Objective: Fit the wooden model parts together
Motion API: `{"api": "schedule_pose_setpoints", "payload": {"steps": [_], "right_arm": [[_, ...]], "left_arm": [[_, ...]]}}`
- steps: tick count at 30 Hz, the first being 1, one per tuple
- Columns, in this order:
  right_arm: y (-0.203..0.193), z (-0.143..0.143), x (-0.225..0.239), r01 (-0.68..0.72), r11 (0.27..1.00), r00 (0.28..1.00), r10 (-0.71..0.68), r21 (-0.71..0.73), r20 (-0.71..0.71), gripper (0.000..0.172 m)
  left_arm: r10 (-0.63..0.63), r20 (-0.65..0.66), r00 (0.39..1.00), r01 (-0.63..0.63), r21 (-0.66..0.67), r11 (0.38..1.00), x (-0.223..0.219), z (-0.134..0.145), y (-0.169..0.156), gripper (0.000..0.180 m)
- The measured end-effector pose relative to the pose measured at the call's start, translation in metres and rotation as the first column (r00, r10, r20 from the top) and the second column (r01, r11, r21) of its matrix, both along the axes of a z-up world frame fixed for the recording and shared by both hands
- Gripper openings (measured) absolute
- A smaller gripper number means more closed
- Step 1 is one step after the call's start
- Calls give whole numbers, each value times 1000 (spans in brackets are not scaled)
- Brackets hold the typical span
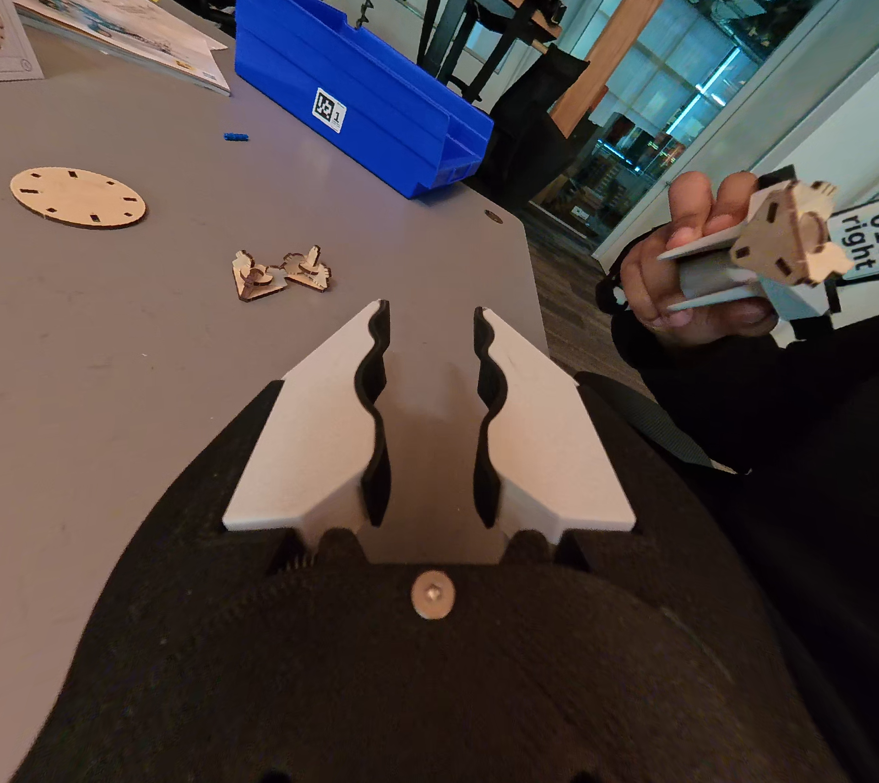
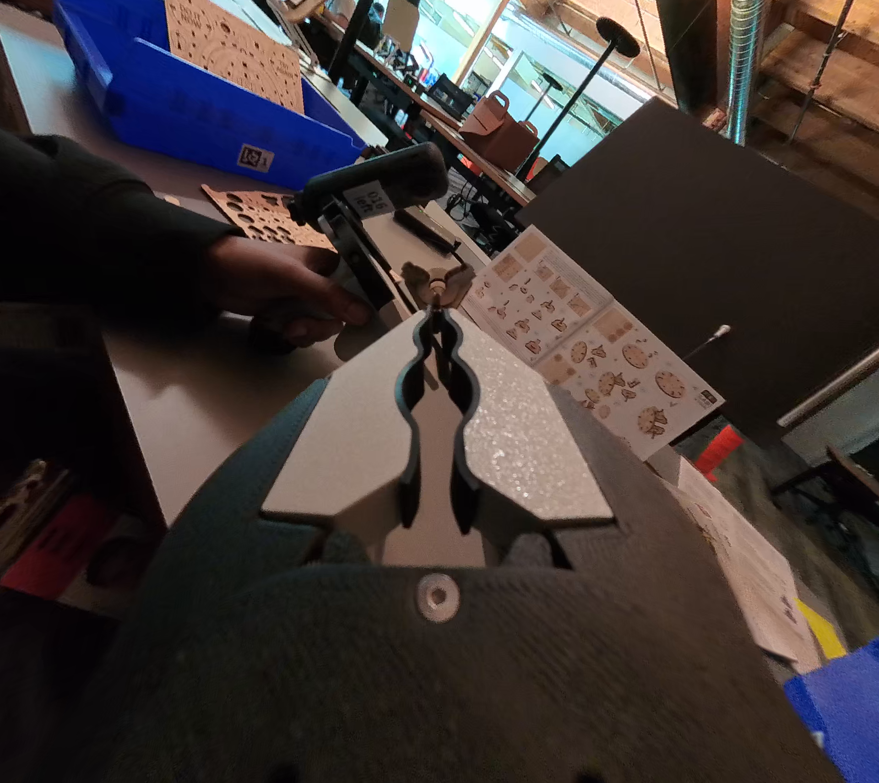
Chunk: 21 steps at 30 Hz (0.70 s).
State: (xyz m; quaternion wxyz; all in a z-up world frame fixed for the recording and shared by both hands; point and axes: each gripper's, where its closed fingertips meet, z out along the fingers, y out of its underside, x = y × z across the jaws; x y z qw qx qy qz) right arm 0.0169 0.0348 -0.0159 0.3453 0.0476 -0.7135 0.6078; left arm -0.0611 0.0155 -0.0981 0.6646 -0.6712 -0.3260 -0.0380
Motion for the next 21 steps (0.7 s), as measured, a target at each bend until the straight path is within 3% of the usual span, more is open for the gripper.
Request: {"api": "schedule_pose_setpoints", "payload": {"steps": [16,19,21], "right_arm": [[-1,-4,1,-3,999,996,6,38,-89,0],[0,-11,-2,15,997,993,-6,75,-116,1],[3,-14,-6,37,995,990,-24,92,-141,0]], "left_arm": [[-17,2,1000,16,9,1000,2,1,2,35],[-113,5,994,112,102,989,14,13,8,34],[-269,15,963,256,257,932,34,31,14,32]]}}
